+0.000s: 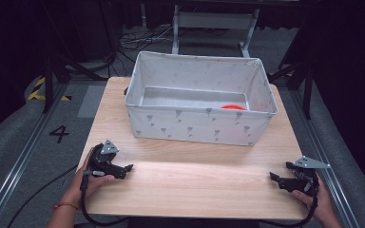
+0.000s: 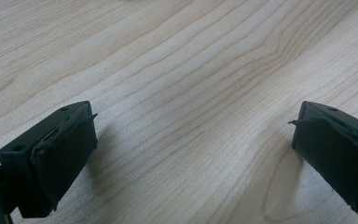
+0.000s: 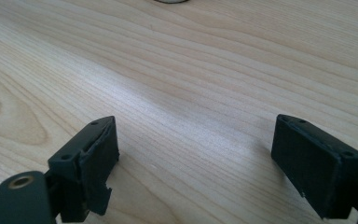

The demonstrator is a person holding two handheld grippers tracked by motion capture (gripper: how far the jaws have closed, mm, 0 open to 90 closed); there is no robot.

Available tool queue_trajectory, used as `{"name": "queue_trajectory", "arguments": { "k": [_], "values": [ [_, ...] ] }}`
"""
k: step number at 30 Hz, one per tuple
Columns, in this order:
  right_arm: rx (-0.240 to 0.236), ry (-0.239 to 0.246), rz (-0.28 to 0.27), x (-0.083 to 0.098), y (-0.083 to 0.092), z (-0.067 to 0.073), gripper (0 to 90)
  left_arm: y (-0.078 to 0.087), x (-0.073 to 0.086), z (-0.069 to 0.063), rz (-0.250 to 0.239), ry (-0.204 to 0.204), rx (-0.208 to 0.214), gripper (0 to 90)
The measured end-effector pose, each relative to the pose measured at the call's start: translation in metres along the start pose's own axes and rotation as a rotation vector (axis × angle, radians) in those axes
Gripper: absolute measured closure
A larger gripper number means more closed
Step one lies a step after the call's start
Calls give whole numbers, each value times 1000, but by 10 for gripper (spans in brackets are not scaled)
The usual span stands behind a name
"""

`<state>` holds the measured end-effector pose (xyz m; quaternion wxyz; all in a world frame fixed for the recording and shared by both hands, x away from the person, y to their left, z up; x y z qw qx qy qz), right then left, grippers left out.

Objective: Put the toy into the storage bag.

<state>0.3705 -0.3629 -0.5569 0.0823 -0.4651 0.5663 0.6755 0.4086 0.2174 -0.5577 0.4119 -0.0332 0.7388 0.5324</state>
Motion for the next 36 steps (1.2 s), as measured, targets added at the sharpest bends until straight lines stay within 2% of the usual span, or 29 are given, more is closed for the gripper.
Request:
{"name": "queue_trajectory", "arguments": {
  "k": [21, 24, 31, 36],
  "values": [
    [1, 1, 0, 0, 0, 0, 147, 0, 0, 0, 0, 0, 0, 2],
    [7, -6, 4, 0, -1, 0, 123, 0, 0, 0, 1, 0, 0, 2],
    [11, -9, 8, 0, -1, -1, 113, -3, -2, -1, -2, 70, -44, 1],
    [11, -9, 8, 0, -1, -1, 113, -3, -3, 0, -5, 63, -47, 0]
  ]
}}
Point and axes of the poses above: each handheld gripper's, and its own axes: y roughly backward along the jaws, x roughly out of its underside, z roughly to its left, the point moved 8 cm from there along -y, roughly forward along the jaws, and after that the axes turned 7 degrees about y, right-handed, at the moved point
